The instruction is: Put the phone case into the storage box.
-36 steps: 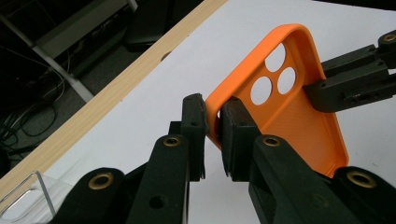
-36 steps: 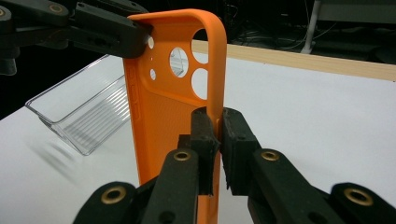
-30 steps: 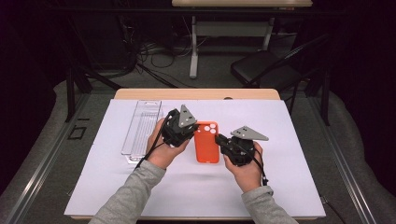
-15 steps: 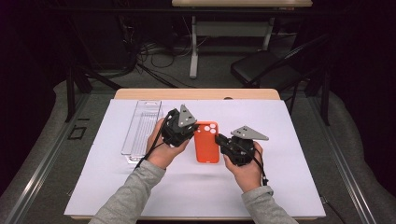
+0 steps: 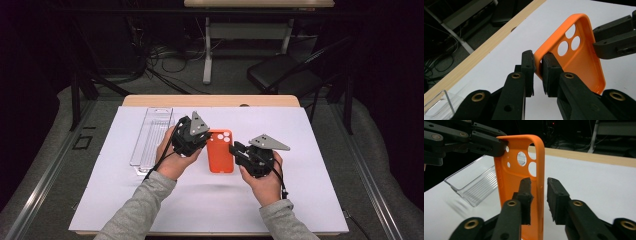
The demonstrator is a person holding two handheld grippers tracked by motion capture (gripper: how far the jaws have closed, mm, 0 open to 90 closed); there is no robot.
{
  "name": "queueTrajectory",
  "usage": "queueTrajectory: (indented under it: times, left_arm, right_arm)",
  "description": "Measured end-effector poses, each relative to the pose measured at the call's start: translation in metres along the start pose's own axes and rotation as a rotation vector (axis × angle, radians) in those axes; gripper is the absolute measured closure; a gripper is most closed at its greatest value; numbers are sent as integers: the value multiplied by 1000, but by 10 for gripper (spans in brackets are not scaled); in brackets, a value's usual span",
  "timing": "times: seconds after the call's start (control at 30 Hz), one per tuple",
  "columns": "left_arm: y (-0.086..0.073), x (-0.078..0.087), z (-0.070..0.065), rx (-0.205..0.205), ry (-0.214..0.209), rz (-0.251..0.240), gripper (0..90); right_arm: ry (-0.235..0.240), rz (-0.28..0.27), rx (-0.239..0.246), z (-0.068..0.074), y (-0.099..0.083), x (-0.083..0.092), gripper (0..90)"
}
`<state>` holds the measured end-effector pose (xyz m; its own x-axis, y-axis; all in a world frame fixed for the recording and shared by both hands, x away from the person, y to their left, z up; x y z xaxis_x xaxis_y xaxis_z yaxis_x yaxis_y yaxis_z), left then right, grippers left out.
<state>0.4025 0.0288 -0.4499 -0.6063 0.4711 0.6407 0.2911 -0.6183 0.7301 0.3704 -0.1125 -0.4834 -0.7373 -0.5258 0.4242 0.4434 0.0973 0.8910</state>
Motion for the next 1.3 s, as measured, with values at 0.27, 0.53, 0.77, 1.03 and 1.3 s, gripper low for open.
queueTrajectory:
  times: [0.27,0.53,0.77,1.03,1.3]
  left_arm:
    - [-2,1,4,14,-10,10,812]
    - [-3,4,9,37,-10,12,812]
    - [-3,8,15,47,-11,8,811]
    - [-3,11,21,45,-10,20,810]
    - [-3,13,24,15,-41,51,810]
  right_arm:
    - [28,-15,11,-2,5,3,616]
    - [40,3,49,-2,6,0,548]
    - [49,5,58,-4,4,-1,551]
    - [44,10,62,-8,4,-1,509]
    - [37,4,75,-12,4,-2,447]
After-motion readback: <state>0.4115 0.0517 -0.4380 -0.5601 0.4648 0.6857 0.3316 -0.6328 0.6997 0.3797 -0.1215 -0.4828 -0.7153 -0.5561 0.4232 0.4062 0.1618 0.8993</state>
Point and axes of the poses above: each handheld gripper's, and its own axes: x roughly backward along the jaws, y roughly out of its top, z roughly to its left, the point moved 7 cm from there along -x, roughly forward along the jaws, and after that the axes turned 4 degrees about z, right-handed, at the moved point
